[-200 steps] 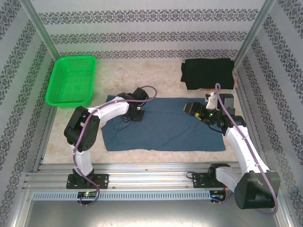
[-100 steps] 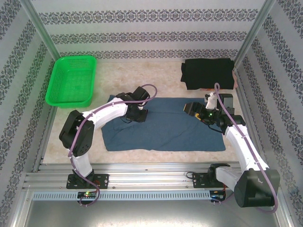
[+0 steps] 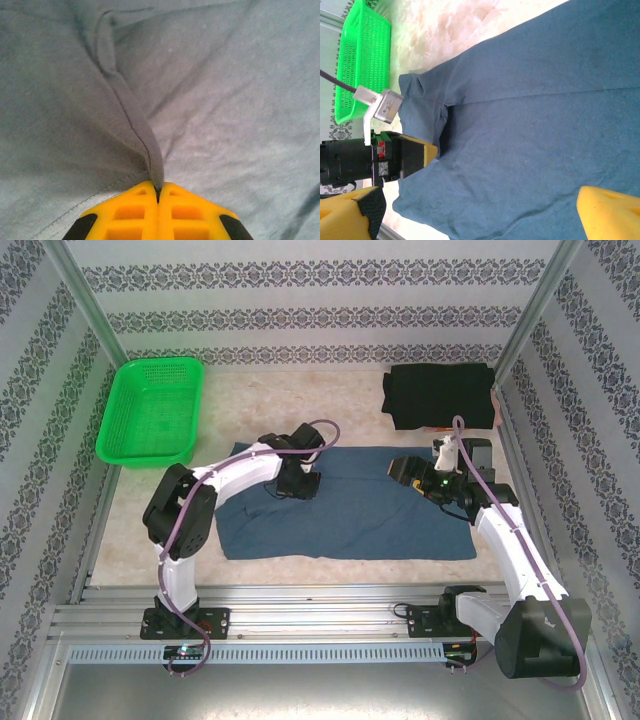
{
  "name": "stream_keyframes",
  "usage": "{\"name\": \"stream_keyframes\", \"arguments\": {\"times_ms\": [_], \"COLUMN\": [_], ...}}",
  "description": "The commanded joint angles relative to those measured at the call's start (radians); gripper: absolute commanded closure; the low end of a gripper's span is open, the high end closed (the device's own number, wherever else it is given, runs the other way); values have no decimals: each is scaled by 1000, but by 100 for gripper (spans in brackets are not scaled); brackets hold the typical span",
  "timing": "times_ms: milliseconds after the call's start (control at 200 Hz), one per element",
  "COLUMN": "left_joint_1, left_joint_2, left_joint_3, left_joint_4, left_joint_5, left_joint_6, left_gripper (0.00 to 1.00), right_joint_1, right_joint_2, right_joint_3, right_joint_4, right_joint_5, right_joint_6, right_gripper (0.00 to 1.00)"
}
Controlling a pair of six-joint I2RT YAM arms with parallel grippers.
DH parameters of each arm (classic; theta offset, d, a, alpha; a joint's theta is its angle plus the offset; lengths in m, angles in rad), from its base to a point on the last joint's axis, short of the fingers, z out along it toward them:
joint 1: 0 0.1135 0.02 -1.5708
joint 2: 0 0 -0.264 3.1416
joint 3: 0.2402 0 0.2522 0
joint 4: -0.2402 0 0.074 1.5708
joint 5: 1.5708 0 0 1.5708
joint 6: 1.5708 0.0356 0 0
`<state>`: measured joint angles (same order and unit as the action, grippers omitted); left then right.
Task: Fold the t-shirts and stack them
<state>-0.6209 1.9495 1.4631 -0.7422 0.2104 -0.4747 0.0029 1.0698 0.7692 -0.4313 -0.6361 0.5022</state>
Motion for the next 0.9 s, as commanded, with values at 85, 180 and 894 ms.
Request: {"name": "stream_keyframes", "arguments": {"times_ms": [85, 180, 894], "left_joint_1": [-13, -13, 411], "left_joint_2": [78, 97, -145], "left_joint_3": [111, 110, -87], "left_joint_4": [-86, -100, 101], "left_joint_5": [58, 69, -135], "left_joint_6": [-1, 4, -23], "left_gripper": [100, 89, 29], "right_joint_1": [2, 1, 2], "right_joint_2": [-7, -5, 19], "right_joint_3": [-18, -22, -13], "right_joint_4": [9, 9, 4], "right_joint_5": [16, 15, 13], "right_joint_6": [3, 1, -20], "right_gripper": [2, 2, 2]}}
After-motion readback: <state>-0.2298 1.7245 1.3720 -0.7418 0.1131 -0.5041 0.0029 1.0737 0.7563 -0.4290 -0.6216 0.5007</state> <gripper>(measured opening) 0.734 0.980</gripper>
